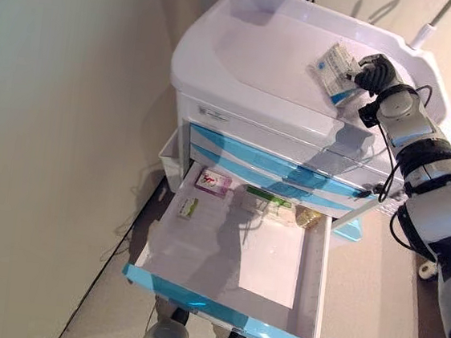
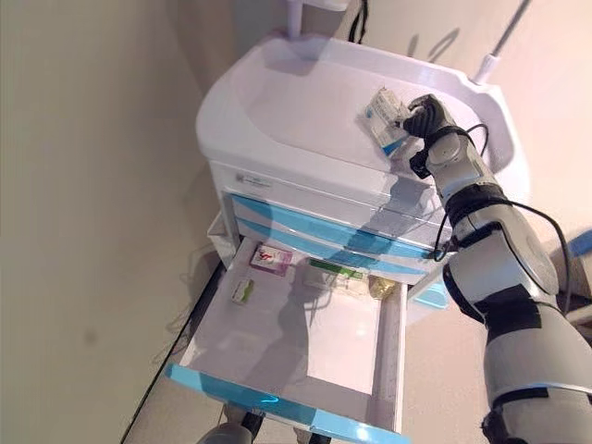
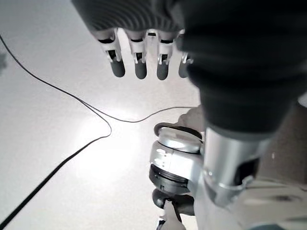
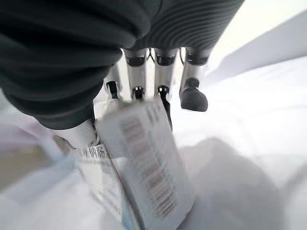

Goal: Open the drawer and pick up the medicine

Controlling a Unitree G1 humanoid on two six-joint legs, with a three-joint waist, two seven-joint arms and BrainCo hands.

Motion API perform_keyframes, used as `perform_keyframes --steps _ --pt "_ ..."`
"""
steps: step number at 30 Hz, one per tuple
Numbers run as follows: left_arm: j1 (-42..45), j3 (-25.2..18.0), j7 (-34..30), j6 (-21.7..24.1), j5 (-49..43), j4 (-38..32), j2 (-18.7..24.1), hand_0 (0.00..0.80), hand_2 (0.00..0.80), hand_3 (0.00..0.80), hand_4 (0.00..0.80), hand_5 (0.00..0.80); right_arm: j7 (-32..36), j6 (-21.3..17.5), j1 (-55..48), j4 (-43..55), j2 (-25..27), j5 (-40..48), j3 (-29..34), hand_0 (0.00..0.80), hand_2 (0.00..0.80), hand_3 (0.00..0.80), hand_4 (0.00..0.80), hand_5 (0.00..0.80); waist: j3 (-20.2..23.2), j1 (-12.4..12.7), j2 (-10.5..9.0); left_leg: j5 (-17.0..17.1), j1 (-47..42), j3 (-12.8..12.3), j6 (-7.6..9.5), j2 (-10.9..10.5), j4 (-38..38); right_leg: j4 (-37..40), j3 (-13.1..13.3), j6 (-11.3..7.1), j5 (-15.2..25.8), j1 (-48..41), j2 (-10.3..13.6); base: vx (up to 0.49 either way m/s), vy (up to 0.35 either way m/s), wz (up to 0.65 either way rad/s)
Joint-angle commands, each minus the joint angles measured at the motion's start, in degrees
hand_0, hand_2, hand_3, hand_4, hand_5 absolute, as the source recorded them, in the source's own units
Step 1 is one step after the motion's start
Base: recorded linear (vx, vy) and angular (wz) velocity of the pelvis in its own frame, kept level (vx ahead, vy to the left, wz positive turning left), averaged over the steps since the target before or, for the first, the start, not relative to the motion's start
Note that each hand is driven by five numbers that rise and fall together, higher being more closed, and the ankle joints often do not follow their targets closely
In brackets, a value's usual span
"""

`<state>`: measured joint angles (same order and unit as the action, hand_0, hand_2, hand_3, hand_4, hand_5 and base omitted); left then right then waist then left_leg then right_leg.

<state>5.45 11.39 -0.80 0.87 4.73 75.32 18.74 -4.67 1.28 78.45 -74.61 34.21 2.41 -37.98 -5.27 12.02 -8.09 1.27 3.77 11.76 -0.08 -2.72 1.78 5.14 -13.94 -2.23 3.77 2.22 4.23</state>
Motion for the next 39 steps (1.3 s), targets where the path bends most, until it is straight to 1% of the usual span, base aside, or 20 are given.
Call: perform_keyframes --steps 1,3,7,8,9,15,21,24,28,31,35,37,38,39 --pt "-1.7 1.9 0.6 0.1 0.4 1.6 1.5 0.0 0.0 0.0 0.0 0.0 -1.7 -0.6 5.6 -1.2 2.4 -5.2 -4.7 0.8 0.8 0.8 0.8 0.8 0.6 1.3 -1.41 2.0 0.9 -1.0 2.2 -2.4 2.7 -6.2 -1.3 -2.85 -1.9 -0.1 0.7 0.034 -0.026 0.28" --pt "-2.0 2.3 0.6 0.1 0.0 1.8 1.7 0.0 0.0 0.0 0.0 0.0 -1.5 -0.4 6.0 -1.9 2.7 -6.5 -5.5 0.8 0.8 0.8 0.8 0.8 0.7 1.6 -1.61 2.1 1.3 -0.1 2.08 -2.6 2.7 -5.9 -2.0 -2.87 -1.9 -0.1 0.7 0.034 -0.026 0.23" --pt "-2.3 2.5 0.5 -0.1 0.0 2.3 1.6 0.0 0.0 0.0 0.0 0.0 -1.3 -0.3 6.9 -2.9 2.1 -6.9 -6.0 0.8 0.8 0.8 0.8 0.8 0.9 1.9 -2.16 2.1 1.5 0.7 2.02 -2.8 2.8 -5.5 -2.7 -2.81 -1.9 -0.5 0.7 0.04 -0.017 0.17" --pt "-2.3 2.5 0.5 -0.1 0.0 2.5 1.5 0.0 0.0 0.0 0.0 0.0 -1.1 -0.4 7.2 -2.8 1.8 -6.9 -6.1 0.552 0.552 0.552 0.552 0.552 1.0 2.0 -2.32 2.1 1.5 0.8 2.02 -2.9 2.8 -5.4 -2.8 -2.79 -1.9 -0.5 0.7 0.026 -0.002 0.11" --pt "-2.3 2.5 0.5 -0.1 0.0 2.6 1.5 0.0 0.0 0.0 0.0 0.0 -1.1 -0.4 7.4 -2.9 1.7 -6.8 -6.1 0.0 0.0 0.0 0.0 0.0 1.0 2.0 -2.35 2.1 1.5 0.8 2.02 -2.9 2.8 -5.3 -2.8 -2.77 -1.9 -0.6 0.7 0.0 0.0 0.0" --pt "-2.4 2.6 0.7 -0.3 -0.1 3.2 1.0 0.0 0.0 0.0 0.0 0.0 -2.1 -0.7 8.3 -2.5 1.0 -6.0 -5.8 0.0 0.0 0.0 0.0 0.0 1.6 1.5 -2.54 1.7 1.0 0.5 2.04 -2.7 3.0 -5.3 -2.4 -2.73 -1.9 -0.8 0.6 0.0 0.0 0.0" --pt "-2.7 2.5 1.3 -0.2 -0.1 3.1 0.6 0.0 0.0 0.0 0.0 0.0 -5.3 -1.6 7.3 0.5 2.0 -2.0 -2.1 0.0 0.0 0.0 0.0 0.0 2.1 0.7 -2.06 1.1 0.0 -0.5 2.16 -2.5 2.9 -5.4 -1.5 -2.65 -2.2 -1.3 0.5 0.01 0.005 -0.02" --pt "-2.2 2.2 1.5 -0.2 -0.3 2.8 0.1 0.0 0.0 0.0 0.0 0.0 -7.8 -2.7 4.5 5.7 3.1 1.4 2.2 0.0 0.0 0.0 0.0 0.0 2.7 0.0 -1.21 0.4 -1.3 -1.9 2.37 -2.2 2.8 -5.3 -0.1 -2.68 -2.3 -1.8 0.4 0.024 0.014 -0.13" --pt "-1.8 2.2 1.8 -0.1 -1.0 2.7 -0.6 0.0 0.0 0.0 0.0 0.0 -9.2 -3.4 1.9 11.1 3.7 2.9 5.1 0.0 0.0 0.0 0.0 0.0 3.4 -0.9 -0.36 -0.2 -2.5 -3.4 2.47 -1.7 2.8 -5.1 1.5 -2.58 -2.6 -2.4 0.1 0.016 0.006 -0.26" --pt "-1.7 2.3 1.9 0.0 -1.1 2.3 -1.4 0.0 0.0 0.0 0.0 0.0 -11.7 -5.2 -1.6 17.6 4.0 7.0 10.0 0.0 0.0 0.0 0.0 0.0 4.0 -1.6 0.55 -0.6 -3.4 -4.7 2.49 -1.5 2.9 -4.9 2.7 -2.53 -2.7 -2.8 -0.1 0.008 0.002 -0.28" --pt "-1.6 2.3 2.3 -0.1 -1.6 1.7 -2.5 0.0 0.0 0.0 0.0 0.0 -13.2 -8.3 -9.4 28.5 4.5 12.4 17.2 0.0 0.0 0.0 0.0 0.0 4.5 -2.7 1.82 -1.2 -4.7 -6.7 2.49 -1.3 2.8 -4.8 4.3 -2.46 -2.8 -3.3 -0.3 0.003 -0.002 -0.25" --pt "-1.6 2.1 2.2 0.0 -1.9 1.0 -3.0 0.0 0.0 0.0 0.0 0.0 -12.9 -9.4 -14.1 33.7 5.6 13.8 19.8 0.0 0.0 0.0 0.0 0.0 4.7 -3.4 2.52 -1.4 -5.1 -7.4 2.46 -1.2 2.8 -4.9 4.9 -2.42 -2.9 -3.4 -0.4 -0.001 -0.006 -0.26" --pt "-1.6 2.2 2.2 0.0 -1.9 1.0 -2.9 0.0 0.0 0.0 0.0 0.0 -12.9 -9.4 -14.2 33.7 5.6 13.8 19.8 0.0 0.0 0.0 0.0 0.0 4.7 -3.4 2.51 -1.4 -5.1 -7.4 2.46 -1.2 2.8 -4.9 5.0 -2.42 -2.9 -3.4 -0.4 -0.006 -0.008 -0.25" --pt "-1.5 2.0 2.2 0.0 -2.1 0.8 -3.3 0.0 0.0 0.0 0.0 0.0 -12.9 -10.3 -17.9 37.4 5.5 15.4 22.4 0.0 0.0 0.0 0.0 0.0 4.8 -3.9 2.99 -1.5 -5.4 -8.0 2.46 -1.1 2.9 -4.8 5.4 -2.41 -2.9 -3.5 -0.5 -0.003 -0.003 -0.22"
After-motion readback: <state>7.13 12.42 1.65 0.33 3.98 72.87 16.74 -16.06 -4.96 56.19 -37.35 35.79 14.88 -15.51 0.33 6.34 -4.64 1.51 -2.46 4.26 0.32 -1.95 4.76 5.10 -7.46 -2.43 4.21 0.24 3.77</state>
